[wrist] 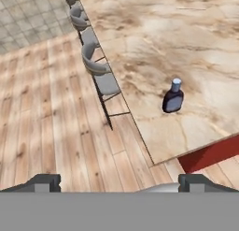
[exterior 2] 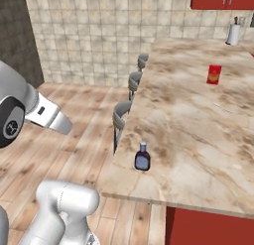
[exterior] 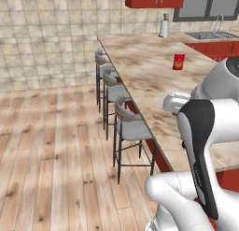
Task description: Move the condiment bottle and shaker from the cabinet to the dining counter.
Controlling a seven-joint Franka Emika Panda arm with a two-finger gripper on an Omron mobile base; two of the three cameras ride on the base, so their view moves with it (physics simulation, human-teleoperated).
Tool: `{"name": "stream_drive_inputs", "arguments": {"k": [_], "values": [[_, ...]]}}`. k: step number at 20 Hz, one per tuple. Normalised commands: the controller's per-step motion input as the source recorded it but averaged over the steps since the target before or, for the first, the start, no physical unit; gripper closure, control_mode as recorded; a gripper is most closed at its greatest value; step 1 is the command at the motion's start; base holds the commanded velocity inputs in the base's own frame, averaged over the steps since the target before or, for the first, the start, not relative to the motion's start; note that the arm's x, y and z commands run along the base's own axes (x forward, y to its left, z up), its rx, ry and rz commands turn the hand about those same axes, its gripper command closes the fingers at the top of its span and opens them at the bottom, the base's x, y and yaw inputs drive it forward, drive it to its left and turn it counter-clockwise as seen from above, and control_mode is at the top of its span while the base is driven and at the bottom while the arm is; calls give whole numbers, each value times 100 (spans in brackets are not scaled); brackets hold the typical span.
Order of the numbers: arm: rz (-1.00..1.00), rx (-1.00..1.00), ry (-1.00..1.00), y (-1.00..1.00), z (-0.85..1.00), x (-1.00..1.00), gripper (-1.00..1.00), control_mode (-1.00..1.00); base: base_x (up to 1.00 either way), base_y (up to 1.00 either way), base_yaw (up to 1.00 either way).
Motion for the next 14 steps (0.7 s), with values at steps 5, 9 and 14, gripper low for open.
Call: {"name": "stream_drive_inputs", "arguments": {"k": [5,9,14], "values": [[0,0,0,0,0,0,-100,100,-95,-64,-13],[0,0,0,0,0,0,-100,100,-77,-90,-48],[0,0,0,0,0,0,-100,100,-9,-89,-69]]}}
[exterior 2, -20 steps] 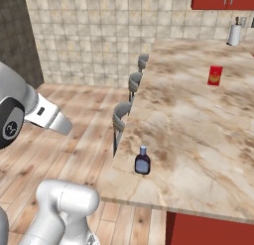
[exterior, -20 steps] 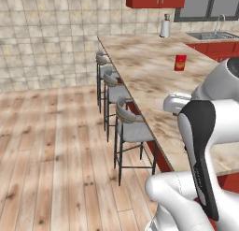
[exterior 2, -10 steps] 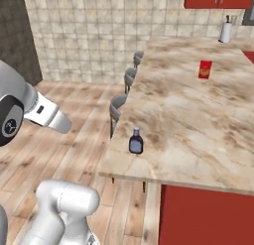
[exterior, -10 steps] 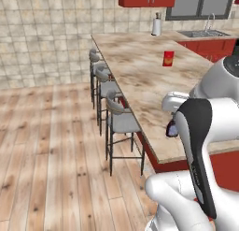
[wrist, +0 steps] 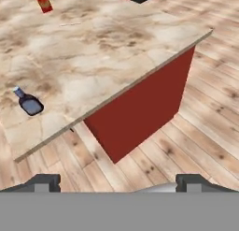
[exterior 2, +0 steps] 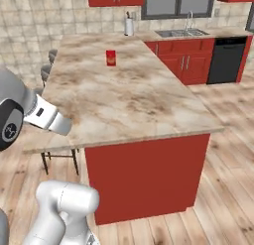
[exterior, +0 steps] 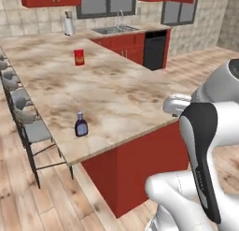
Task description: Move the condiment bottle and shaker from the cabinet to the dining counter.
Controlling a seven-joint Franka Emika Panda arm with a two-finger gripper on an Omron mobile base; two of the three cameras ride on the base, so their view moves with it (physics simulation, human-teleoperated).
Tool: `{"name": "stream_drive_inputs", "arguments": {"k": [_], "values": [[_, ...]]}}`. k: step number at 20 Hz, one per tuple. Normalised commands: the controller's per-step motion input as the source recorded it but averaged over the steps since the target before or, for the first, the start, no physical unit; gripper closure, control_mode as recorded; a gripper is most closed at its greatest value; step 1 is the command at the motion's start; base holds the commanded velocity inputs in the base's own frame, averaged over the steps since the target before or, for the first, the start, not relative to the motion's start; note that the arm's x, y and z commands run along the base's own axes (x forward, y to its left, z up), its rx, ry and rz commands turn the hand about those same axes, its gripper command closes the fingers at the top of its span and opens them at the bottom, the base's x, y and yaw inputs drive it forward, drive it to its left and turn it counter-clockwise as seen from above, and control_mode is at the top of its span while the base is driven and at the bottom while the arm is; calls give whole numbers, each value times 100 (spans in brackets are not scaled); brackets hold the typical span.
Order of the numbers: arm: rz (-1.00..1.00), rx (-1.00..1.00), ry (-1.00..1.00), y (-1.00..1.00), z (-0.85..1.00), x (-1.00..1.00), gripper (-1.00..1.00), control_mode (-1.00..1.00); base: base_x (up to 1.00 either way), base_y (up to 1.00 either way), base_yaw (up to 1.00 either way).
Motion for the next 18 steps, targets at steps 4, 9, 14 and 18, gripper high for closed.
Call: {"name": "stream_drive_inputs", "arguments": {"k": [4,9,14,18], "values": [[0,0,0,0,0,0,-100,100,0,-85,-77],[0,0,0,0,0,0,-100,100,4,-78,-78],[0,0,0,0,0,0,-100,100,85,-73,-47],[0,0,0,0,0,0,-100,100,100,-76,-25]]}}
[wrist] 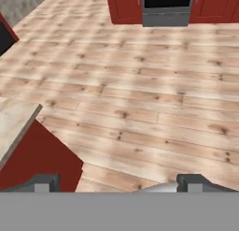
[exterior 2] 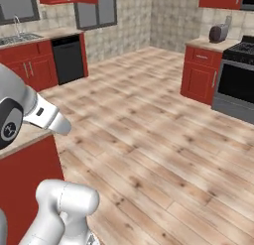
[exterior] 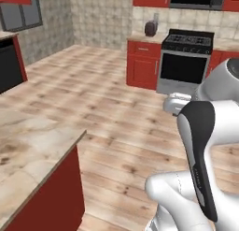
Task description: Move the condiment bottle and shaker from the cabinet to the dining counter.
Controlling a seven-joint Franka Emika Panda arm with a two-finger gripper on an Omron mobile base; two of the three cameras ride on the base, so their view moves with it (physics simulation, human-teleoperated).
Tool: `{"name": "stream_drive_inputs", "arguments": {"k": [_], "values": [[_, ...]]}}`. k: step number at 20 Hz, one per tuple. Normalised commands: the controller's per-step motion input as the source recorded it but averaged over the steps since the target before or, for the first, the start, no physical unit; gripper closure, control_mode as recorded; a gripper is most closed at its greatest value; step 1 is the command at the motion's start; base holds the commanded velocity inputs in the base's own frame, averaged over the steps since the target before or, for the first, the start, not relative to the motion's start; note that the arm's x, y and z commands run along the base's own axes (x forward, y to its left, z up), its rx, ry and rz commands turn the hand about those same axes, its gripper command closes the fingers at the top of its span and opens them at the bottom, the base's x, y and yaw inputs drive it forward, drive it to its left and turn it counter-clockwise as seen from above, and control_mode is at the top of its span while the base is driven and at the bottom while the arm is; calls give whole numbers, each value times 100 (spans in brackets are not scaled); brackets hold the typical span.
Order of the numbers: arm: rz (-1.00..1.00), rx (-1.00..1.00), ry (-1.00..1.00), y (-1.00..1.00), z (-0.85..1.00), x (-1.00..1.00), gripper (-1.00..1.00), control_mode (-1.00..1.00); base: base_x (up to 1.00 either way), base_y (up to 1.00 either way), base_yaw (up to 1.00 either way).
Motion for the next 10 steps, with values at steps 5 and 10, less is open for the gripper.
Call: {"name": "stream_drive_inputs", "arguments": {"k": [5,10], "values": [[0,0,0,0,0,0,-100,100,100,-72,-6],[0,0,0,0,0,0,-100,100,100,-54,6]]}}
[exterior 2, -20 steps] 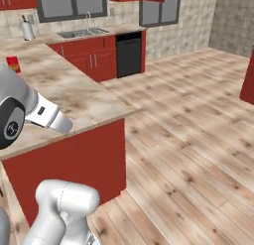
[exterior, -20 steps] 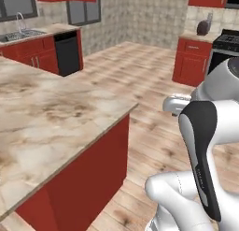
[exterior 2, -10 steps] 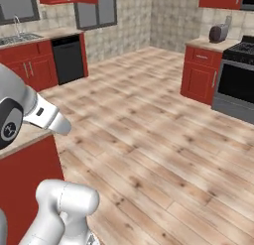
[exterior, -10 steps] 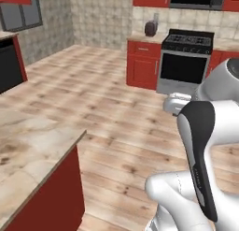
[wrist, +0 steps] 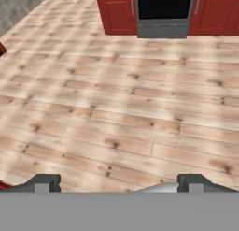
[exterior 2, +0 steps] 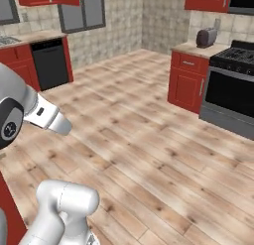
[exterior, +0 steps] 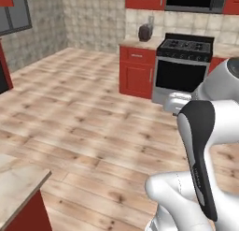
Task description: Move the condiment bottle and shaker from the cabinet to the dining counter.
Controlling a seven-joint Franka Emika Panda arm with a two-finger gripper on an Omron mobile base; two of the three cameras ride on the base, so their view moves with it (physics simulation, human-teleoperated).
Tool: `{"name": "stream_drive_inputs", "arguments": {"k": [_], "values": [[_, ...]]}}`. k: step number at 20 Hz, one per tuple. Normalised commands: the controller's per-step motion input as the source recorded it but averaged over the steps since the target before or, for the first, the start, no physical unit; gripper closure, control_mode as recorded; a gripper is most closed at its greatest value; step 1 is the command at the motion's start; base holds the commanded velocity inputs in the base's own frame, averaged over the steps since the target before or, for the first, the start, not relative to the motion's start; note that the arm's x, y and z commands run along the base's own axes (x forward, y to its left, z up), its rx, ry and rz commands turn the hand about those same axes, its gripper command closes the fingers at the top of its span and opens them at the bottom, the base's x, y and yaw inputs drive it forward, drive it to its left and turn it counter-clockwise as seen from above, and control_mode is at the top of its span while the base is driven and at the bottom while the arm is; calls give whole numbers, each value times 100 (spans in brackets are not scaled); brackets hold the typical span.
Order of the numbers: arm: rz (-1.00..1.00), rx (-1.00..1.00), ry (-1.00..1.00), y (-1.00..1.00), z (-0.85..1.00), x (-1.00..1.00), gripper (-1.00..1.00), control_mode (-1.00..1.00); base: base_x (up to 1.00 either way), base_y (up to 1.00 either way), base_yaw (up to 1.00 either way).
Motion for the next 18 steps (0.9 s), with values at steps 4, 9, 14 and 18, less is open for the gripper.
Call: {"name": "stream_drive_inputs", "arguments": {"k": [4,9,14,18], "values": [[0,0,0,0,0,0,-100,100,100,-36,34],[0,0,0,0,0,0,-100,100,100,-13,50],[0,0,0,0,0,0,-100,100,100,-13,62],[0,0,0,0,0,0,-100,100,100,-28,65]]}}
